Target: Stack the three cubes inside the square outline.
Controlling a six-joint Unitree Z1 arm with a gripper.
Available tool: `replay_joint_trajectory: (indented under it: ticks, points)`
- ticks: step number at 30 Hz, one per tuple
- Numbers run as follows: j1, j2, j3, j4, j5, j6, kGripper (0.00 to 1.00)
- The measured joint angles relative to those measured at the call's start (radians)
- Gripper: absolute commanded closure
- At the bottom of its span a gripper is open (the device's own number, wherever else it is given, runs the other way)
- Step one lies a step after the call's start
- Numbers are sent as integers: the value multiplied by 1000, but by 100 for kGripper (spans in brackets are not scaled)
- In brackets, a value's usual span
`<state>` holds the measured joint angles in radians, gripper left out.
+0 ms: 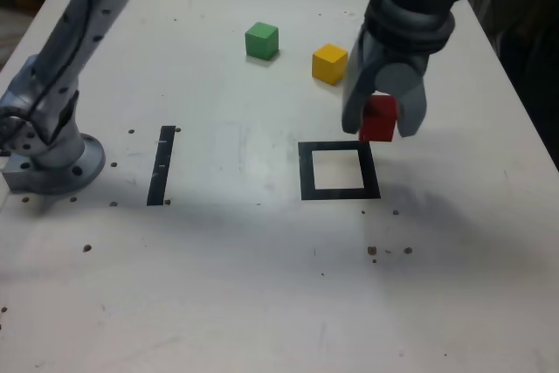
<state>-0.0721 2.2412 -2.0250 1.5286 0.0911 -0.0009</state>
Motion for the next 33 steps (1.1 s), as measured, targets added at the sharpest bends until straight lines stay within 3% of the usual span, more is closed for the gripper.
replay_joint_trajectory:
  ticks: [8,12,26,33]
  points:
    - [0,-175,274,-166,-32,-30,81]
    - [-6,-150,393,-198,-38,-37,81]
    - [-16,-146,415,-235,-26,-39,81]
    - [-17,-148,420,-293,-28,-55,80]
